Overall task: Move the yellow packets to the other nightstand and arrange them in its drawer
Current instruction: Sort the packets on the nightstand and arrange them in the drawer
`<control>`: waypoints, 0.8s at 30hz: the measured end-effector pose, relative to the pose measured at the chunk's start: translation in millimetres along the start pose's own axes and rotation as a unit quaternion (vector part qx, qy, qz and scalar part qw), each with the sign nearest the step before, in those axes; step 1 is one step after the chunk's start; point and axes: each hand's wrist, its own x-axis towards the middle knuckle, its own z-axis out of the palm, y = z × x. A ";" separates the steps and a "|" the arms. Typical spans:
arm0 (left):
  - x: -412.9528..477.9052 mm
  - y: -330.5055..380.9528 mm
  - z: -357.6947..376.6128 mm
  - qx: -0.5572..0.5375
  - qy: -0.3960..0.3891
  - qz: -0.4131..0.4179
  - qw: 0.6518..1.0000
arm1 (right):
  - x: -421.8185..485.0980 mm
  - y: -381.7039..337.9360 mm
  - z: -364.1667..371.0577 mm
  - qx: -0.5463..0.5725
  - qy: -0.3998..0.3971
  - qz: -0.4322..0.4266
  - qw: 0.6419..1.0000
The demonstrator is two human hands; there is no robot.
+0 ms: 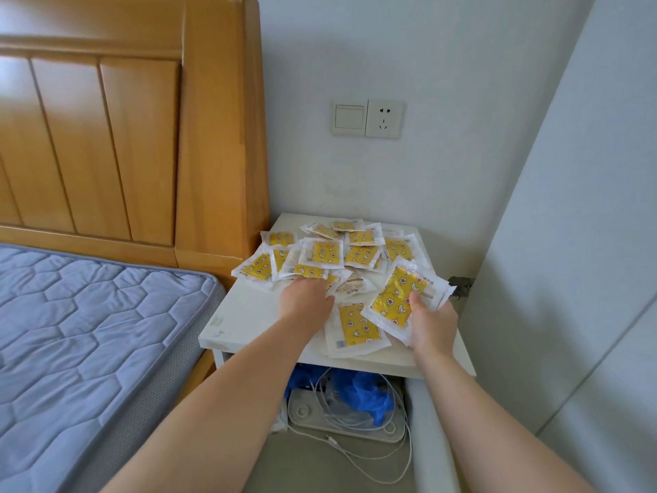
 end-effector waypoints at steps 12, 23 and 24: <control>12.3 13.1 -2.7 0.167 0.045 0.094 0.980 | 4.1 5.9 -0.9 0.008 -0.016 -0.018 1.000; -32.9 9.3 2.1 -0.090 0.175 0.132 0.972 | 11.2 1.9 -9.1 0.111 -0.032 0.088 0.989; -40.3 5.3 7.5 -0.089 0.171 0.155 0.969 | 11.6 0.5 -10.5 0.132 -0.039 0.105 0.985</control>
